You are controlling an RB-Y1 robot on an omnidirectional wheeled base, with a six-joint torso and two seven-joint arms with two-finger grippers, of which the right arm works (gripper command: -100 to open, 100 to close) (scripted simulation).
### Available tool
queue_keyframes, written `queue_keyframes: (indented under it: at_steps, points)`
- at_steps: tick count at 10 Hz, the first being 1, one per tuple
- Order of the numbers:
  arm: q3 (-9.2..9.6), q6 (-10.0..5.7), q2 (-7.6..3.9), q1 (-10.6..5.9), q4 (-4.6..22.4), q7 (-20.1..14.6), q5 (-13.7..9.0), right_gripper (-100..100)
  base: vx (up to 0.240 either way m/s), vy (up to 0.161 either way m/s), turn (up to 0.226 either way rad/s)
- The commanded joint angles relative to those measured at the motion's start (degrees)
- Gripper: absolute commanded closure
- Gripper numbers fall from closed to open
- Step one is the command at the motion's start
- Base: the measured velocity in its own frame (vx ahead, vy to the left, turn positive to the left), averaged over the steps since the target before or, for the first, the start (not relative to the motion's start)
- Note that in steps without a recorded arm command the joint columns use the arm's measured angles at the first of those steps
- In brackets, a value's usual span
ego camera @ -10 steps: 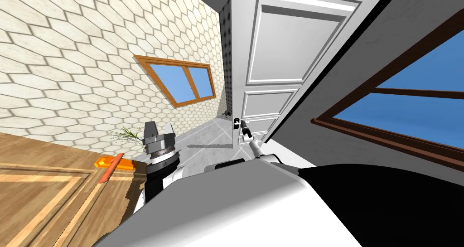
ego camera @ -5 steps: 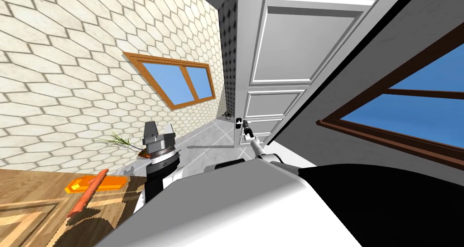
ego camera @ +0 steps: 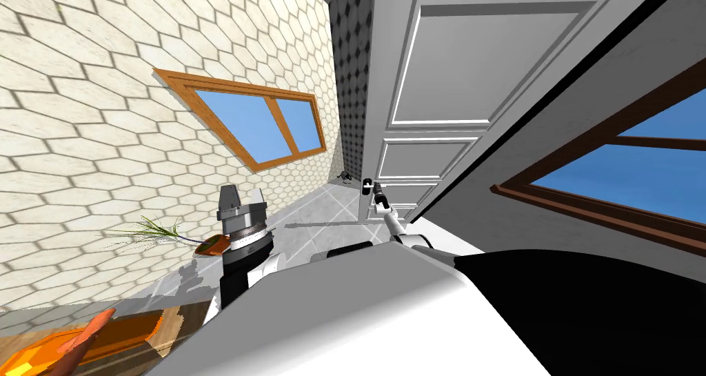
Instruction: Push the door open
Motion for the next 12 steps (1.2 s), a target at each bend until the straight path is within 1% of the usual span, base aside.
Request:
queue_keyframes:
  at_steps: [1,5,10,11,12]
  points:
    - [-1.68,-0.12,-0.72,-0.22,-0.1,0.4,-0.3,100,0.187,0.075,-0.068]
    - [-4.27,-0.16,-0.81,-0.17,0.1,1.1,-0.9,100,0.185,0.116,-0.087]
    - [-7.02,-0.19,-0.58,-0.12,0.3,1.8,-1.5,100,0.173,0.099,-0.07]
    - [-6.89,-0.14,-0.76,0.1,0.4,1.7,-1.5,100,0.065,0.038,-0.047]
    - [-8.0,-0.17,-1.12,0.2,0.2,1.9,-1.7,100,0.112,0.05,-0.045]
